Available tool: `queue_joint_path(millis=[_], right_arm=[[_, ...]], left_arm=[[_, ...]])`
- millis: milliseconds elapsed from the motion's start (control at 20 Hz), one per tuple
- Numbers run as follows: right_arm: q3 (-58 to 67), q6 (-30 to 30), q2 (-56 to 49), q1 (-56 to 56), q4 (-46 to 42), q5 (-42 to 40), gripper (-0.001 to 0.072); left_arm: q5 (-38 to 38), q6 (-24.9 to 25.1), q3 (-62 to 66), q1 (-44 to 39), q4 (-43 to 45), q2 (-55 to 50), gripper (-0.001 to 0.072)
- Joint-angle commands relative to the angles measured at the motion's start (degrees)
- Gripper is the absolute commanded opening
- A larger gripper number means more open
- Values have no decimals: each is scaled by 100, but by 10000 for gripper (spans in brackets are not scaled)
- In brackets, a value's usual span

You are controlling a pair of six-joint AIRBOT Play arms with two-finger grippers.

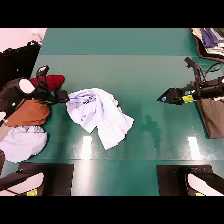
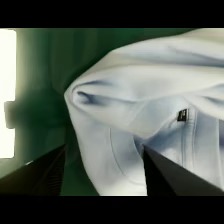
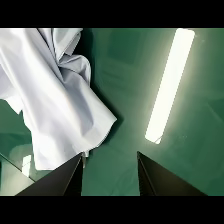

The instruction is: Fold the shirts.

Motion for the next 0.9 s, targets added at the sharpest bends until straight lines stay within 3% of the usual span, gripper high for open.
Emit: queue_joint_path(millis=[0,250,350,400,850], right_arm=[[-39,2,-2,7,0,-98,386],[-39,2,-111,4,-48,-76,386],[-39,4,-409,22,-37,26,386],[-39,4,-586,85,-42,55,386],[-39,-63,-2544,1923,-39,-245,386]], left_arm=[[660,417,81,114,-627,-621,541],[761,459,352,114,-632,-1150,537],[813,461,411,114,-627,-1154,122],[793,463,472,114,-608,-1147,24],[11,769,1421,114,-586,-1139,25]])
